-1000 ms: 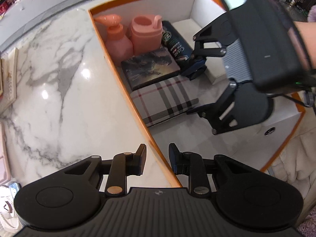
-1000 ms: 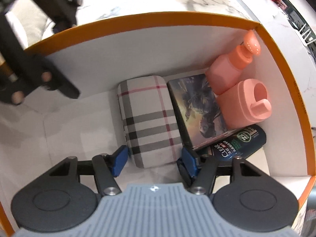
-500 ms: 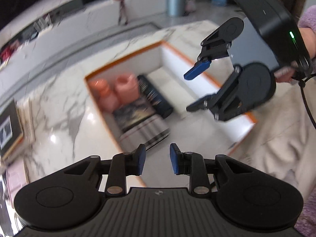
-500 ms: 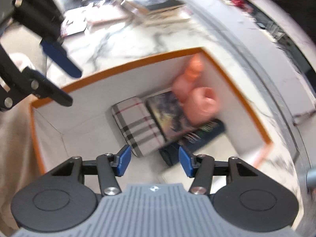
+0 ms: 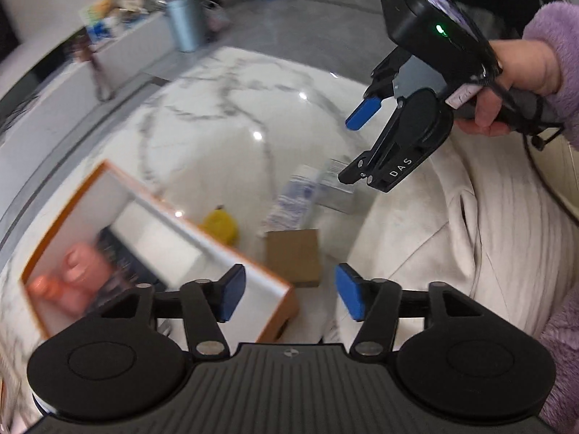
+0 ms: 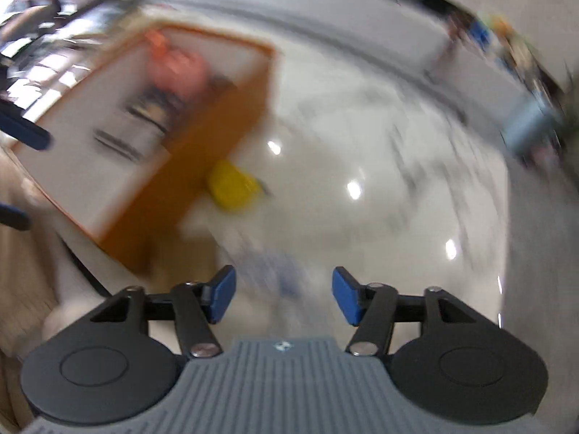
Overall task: Organize rigid objects
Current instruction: 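Move both tools back toward the remaining items on the table, then grasp brown cardboard square with left tool while right tool grasps white carton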
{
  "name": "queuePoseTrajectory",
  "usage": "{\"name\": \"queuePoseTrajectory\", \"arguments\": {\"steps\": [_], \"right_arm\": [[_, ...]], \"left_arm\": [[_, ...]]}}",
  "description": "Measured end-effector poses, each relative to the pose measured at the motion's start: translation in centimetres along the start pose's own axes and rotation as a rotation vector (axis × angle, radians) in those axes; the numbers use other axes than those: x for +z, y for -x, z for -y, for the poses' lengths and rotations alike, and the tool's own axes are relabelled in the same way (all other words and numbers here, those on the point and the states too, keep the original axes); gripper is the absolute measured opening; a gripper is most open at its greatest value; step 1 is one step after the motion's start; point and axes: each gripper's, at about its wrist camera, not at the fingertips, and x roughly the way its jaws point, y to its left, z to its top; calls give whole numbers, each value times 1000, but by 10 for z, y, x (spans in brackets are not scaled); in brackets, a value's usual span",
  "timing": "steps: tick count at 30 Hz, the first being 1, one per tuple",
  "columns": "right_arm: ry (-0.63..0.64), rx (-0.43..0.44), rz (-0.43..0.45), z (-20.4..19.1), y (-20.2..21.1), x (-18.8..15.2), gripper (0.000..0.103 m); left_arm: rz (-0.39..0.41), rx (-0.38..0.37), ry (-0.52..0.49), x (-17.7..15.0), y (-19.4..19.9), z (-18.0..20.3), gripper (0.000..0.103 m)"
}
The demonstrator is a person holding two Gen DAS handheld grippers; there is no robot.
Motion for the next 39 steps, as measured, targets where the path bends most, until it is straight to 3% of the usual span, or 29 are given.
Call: {"name": "queuePoseTrajectory", "arguments": {"steps": [4, 9, 10, 15, 22, 24, 28, 36, 39], "right_arm": [[-164, 50, -41, 23, -17, -19, 74], [-250, 75, -40, 29, -36, -18, 73], [-258, 72, -60, 29, -42, -17, 73], [-258, 102, -94, 32, -55, -20, 71], [-277, 151, -131, 34, -65, -19, 68], [-279, 140, -134, 33, -67, -19, 60], [-268, 130, -136, 31, -68, -20, 58], [-305, 164, -145, 37, -67, -23, 48], [-304, 161, -140, 37, -66, -23, 48]], "left_arm": [[-102, -12, -34, 17, -61, 1, 78], [-207, 1, 9, 28, -105, -4, 80], [-221, 0, 29, 30, -110, -7, 88], [-257, 5, 36, 38, -111, -7, 89], [-343, 65, -92, 41, -129, 4, 89], [-366, 79, -105, 43, -132, 4, 89], [-379, 85, -110, 46, -136, 4, 89], [-421, 54, -138, 44, -150, 10, 71], [-402, 53, -140, 43, -149, 12, 71]]}}
